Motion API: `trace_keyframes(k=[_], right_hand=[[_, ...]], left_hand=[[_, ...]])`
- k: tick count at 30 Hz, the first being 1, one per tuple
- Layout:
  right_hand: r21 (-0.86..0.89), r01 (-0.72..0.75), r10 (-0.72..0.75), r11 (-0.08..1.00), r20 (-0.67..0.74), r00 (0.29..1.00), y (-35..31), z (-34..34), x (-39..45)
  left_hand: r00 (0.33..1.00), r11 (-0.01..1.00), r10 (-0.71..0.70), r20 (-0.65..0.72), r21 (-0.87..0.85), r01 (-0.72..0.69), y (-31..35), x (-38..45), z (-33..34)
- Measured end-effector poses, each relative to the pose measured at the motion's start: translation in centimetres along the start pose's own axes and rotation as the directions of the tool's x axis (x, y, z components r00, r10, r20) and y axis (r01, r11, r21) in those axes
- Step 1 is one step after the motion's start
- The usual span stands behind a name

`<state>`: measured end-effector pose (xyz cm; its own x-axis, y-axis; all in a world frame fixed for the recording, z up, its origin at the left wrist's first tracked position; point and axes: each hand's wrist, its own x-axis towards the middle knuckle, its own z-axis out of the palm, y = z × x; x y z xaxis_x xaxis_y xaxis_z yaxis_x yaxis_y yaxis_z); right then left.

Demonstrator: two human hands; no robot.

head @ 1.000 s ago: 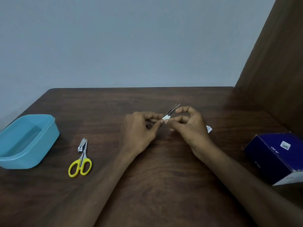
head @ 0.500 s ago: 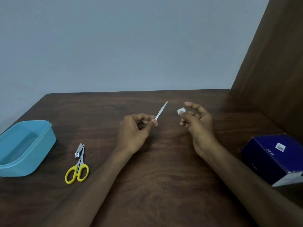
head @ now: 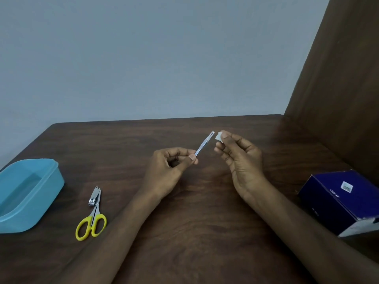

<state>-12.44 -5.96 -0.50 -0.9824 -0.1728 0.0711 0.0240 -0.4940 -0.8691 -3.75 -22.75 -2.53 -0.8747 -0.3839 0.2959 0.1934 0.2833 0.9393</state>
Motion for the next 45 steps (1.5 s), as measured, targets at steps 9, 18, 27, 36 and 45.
trace_keyframes(k=[9,18,27,36,45], right_hand=[[-0.071,0.07,-0.069,0.995,0.02,0.997,0.7,-0.1,0.0],[-0.184,0.009,-0.001,0.983,0.043,0.999,0.7,-0.7,0.6],[-0.002,-0.066,0.066,0.998,-0.064,0.996,0.2,-0.9,0.6],[0.019,-0.108,0.109,0.994,-0.097,0.989,1.3,0.0,-0.3],[-0.056,-0.145,0.15,0.988,0.099,0.984,1.5,0.5,-1.1]], left_hand=[[0.999,0.997,0.02,0.044,0.075,-0.023,0.4,-0.3,0.0],[0.995,0.967,0.081,0.063,0.235,-0.093,0.2,-0.4,0.0],[0.999,0.982,0.039,0.024,0.185,-0.043,0.1,-0.3,-0.1],[1.0,0.999,0.014,0.022,0.029,-0.015,0.6,-0.3,-0.1],[0.996,0.998,0.06,0.061,0.008,-0.06,0.7,-0.4,-0.2]])
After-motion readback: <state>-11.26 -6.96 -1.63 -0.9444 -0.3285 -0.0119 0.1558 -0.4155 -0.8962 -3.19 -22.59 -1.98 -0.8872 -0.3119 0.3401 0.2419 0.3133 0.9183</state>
